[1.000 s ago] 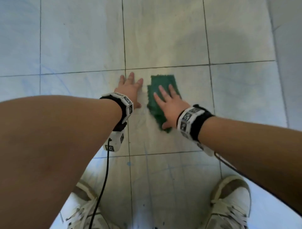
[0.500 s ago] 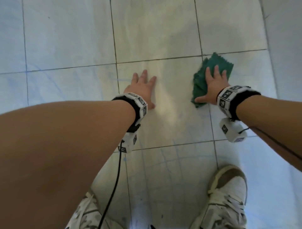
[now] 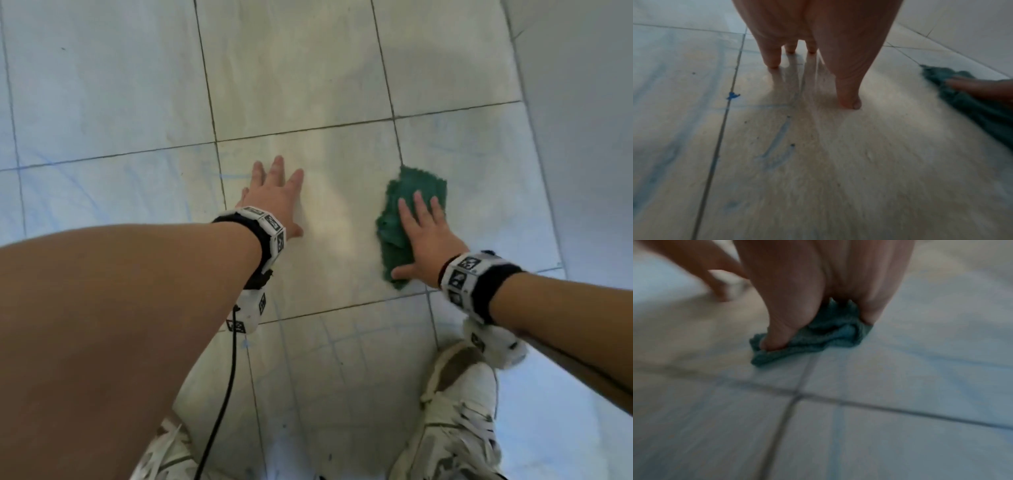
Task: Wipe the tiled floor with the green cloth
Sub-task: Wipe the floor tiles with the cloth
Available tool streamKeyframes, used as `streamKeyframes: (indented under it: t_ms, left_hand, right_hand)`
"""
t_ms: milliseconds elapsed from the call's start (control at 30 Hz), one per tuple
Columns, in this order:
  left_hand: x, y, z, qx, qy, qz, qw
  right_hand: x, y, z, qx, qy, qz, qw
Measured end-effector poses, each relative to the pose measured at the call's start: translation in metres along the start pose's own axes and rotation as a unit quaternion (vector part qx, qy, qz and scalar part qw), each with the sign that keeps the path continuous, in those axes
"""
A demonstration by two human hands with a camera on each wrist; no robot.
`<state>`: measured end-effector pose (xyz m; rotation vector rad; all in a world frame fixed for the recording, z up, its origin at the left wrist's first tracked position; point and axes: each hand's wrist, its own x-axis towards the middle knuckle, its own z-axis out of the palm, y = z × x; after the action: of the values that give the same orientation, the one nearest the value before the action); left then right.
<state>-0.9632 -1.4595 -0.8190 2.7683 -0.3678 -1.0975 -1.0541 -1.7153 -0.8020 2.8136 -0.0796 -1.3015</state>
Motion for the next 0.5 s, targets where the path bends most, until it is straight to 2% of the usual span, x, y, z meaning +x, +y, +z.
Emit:
streamKeyframes:
  t_ms: [100,133,200,300,433,500]
  left_hand:
    - [0.002,0.002,0.000,0.006,-0.002,-0.003,1.000]
    - [0.003,0.003,0.000,0.008,-0.002,-0.005,1.000]
    - [0.003,0.003,0.000,0.008,-0.002,-0.008,1.000]
    - [0.003,0.004,0.000,0.009,-0.001,-0.010,1.000]
    - [0.006,0.005,0.003,0.029,0.001,-0.016,0.999]
    - [0.010,0.009,0.003,0.045,0.015,-0.010,0.999]
  right_hand:
    - [0.018,0.052,-0.019,0.027,0.007,0.141,0.990]
    - [0.022,0.058,-0.022,0.042,0.006,0.162,0.986]
    - [0.024,0.054,-0.024,0.042,0.001,0.159,0.986]
    - [0.007,0.017,-0.026,0.003,0.004,0.077,0.997]
    - [-0.013,-0.069,-0.009,-0.050,-0.033,-0.103,0.993]
    - [-0.009,-0.096,0.003,-0.041,-0.036,-0.134,0.989]
